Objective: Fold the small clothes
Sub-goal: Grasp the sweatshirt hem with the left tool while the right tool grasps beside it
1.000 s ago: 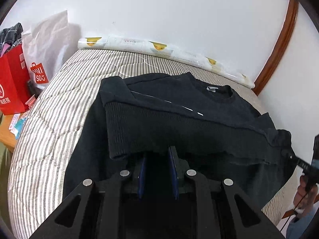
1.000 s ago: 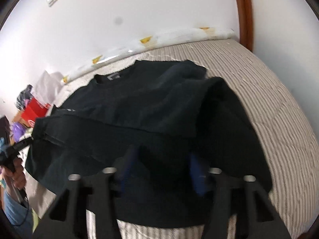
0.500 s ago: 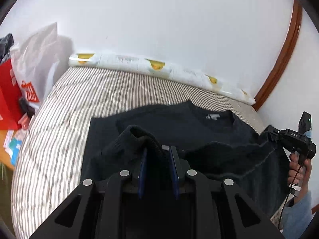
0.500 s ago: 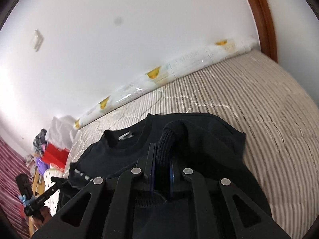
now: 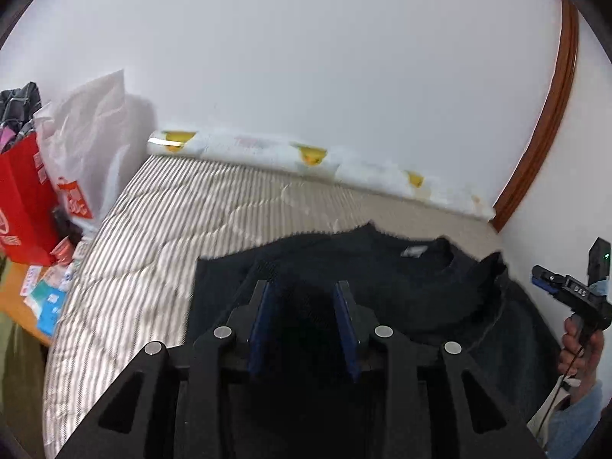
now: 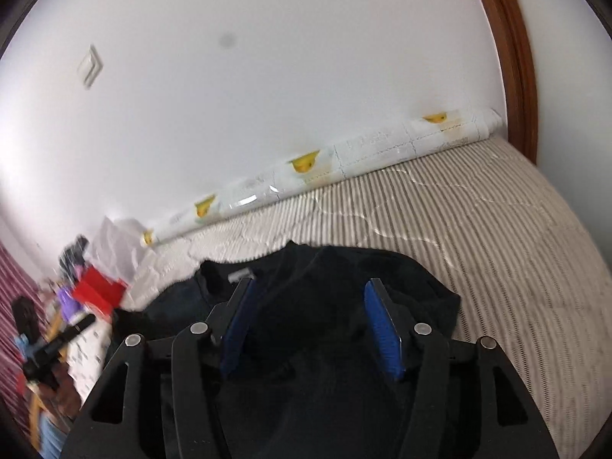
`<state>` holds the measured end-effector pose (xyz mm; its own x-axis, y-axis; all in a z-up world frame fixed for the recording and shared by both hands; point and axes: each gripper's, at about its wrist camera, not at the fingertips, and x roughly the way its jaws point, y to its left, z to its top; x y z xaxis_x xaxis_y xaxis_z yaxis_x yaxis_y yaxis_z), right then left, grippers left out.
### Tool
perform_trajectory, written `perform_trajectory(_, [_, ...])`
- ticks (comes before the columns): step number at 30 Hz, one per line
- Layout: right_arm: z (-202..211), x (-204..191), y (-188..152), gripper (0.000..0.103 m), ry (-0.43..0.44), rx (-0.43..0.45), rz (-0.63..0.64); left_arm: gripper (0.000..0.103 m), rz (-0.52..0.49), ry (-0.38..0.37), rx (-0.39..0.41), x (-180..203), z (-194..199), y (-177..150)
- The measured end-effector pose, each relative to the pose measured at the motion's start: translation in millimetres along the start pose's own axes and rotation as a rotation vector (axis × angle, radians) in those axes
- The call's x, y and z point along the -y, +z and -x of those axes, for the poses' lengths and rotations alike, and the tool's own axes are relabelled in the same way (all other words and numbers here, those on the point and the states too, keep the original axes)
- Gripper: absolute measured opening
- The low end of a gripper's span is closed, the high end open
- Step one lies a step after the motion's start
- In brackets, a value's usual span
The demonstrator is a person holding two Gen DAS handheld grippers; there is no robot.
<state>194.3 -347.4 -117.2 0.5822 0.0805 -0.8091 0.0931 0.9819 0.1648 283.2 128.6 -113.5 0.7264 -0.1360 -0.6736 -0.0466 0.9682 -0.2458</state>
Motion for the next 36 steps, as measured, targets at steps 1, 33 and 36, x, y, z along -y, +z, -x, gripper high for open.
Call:
perform_trajectory(1, [-2,-1,-5,0.058,-0.009,-0.022,0.018,0.039,-0.003,0.012,-0.011,-2,-1,-4])
perform_trajectory(33, [-81,15,19,0.05,-0.266,-0.143,0.158,0.009,-0.065,0.204,-0.042,-20,-64,1])
perform_trajectory(36, [-97,12,15,0.027,-0.307,-0.176,0.196,0.009,-0.02,0.203,-0.05,-30,-64,4])
